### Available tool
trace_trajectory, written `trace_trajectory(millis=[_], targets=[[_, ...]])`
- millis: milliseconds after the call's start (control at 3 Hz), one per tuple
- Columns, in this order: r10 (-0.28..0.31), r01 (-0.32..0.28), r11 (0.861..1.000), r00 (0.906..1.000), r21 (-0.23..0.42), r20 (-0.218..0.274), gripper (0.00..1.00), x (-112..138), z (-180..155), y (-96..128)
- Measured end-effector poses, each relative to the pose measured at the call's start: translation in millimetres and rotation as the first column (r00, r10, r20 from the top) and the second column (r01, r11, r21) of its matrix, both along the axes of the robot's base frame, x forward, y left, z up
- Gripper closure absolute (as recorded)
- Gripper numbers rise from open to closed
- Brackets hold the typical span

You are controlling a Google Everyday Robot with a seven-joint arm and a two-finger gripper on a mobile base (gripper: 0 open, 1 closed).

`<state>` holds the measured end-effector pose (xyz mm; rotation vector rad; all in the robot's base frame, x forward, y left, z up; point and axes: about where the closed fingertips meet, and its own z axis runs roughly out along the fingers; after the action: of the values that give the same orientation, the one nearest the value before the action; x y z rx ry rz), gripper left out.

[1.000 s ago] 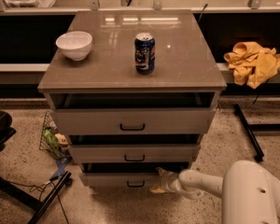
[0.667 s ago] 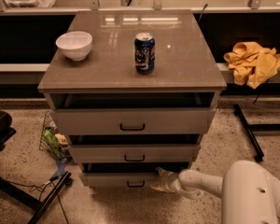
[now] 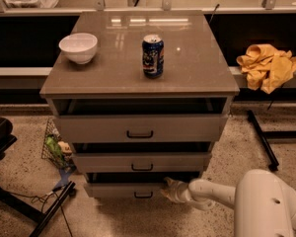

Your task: Open bottom drawer

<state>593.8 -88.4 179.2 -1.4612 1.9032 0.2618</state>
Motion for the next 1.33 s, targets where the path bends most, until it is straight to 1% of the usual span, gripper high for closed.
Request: trace_trajectory(millis=[333,667,1000,1333], targets=[[0.000,0.000,1.000,1.0000,0.000,0.000,1.00,0,0,0],[-0.036,0.036,0.999,0.9990,-0.001,-0.027,1.00,-23,-3,-13],[-0.049,0.049,0.999,0.9979,-0.009,-0.043,1.00,-42,8,-20],[-0.049,0.049,0.999,0.9979,-0.009,-0.043,1.00,-42,8,-20]])
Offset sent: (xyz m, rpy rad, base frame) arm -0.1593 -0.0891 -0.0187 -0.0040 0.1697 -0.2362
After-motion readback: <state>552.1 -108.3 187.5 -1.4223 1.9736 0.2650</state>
